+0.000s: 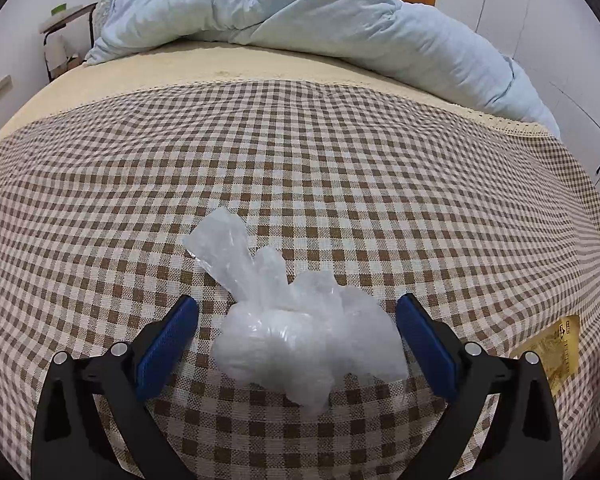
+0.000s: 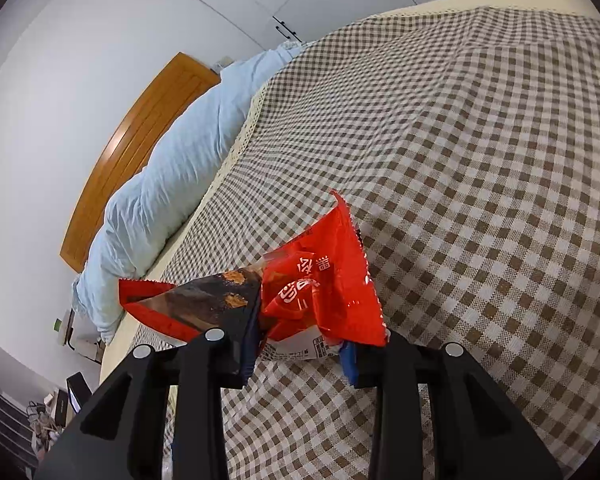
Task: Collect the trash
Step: 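Close the left tool on the crumpled clear plastic bag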
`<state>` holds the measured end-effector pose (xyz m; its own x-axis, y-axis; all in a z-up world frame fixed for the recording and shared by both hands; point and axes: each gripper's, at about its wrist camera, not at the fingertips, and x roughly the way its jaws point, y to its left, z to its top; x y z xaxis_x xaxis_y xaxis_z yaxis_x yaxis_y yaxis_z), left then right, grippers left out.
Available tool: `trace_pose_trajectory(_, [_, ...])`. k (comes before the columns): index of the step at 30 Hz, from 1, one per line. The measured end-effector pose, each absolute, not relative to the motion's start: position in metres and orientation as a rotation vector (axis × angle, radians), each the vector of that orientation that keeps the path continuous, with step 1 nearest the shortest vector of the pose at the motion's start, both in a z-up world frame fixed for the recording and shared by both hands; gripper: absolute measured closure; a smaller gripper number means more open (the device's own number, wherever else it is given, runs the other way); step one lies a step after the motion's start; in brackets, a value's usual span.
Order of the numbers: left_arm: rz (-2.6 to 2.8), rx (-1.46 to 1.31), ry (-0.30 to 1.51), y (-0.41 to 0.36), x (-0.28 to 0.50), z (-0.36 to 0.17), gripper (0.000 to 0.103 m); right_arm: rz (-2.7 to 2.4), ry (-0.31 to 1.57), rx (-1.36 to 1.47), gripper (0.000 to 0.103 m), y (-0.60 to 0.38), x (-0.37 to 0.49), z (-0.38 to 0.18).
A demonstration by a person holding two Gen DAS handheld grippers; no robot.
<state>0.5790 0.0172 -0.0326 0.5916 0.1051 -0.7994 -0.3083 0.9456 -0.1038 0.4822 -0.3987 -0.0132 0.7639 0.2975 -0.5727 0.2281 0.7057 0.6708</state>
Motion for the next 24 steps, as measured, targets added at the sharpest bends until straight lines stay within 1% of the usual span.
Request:
trace_pose_trajectory(2, [0.237,-0.254,0.897,0.019,0.58,-0.033,0.008,0.042,0.723,0.795,0.07,-0.397,0.48,-0.014])
trace_pose_trajectory(3, [0.241,-0.261,0.885,0.021,0.579,-0.032,0.012,0.047,0.728,0.791,0.07,-0.396,0.48,-0.014])
trace_pose_trajectory(4, [0.254,-0.266,0.873,0.024,0.576,-0.031,0.024,0.051,0.733,0.788,0.07,-0.393,0.483,-0.014])
trace_pose_trajectory(5, [0.262,-0.274,0.86,0.027,0.573,-0.029,0.032,0.054,0.737,0.784,0.07,-0.391,0.484,-0.015])
trace_pose_trajectory(6, [0.262,-0.287,0.845,0.029,0.57,-0.027,0.051,0.057,0.741,0.778,0.07,-0.389,0.485,-0.015])
trace_pose_trajectory(7, [0.254,-0.298,0.835,0.03,0.568,-0.027,0.063,0.059,0.743,0.775,0.069,-0.388,0.485,-0.015])
trace_pose_trajectory(10, [0.219,-0.309,0.792,0.03,0.562,-0.021,0.068,0.063,0.74,0.77,0.069,-0.388,0.486,-0.014])
trace_pose_trajectory(16, [0.191,-0.201,0.705,0.007,0.542,-0.001,0.069,0.071,0.74,0.76,0.069,-0.385,0.486,-0.013])
trace_pose_trajectory(24, [0.11,-0.173,0.692,-0.031,0.513,0.029,0.069,0.106,0.726,0.774,0.069,-0.386,0.483,-0.007])
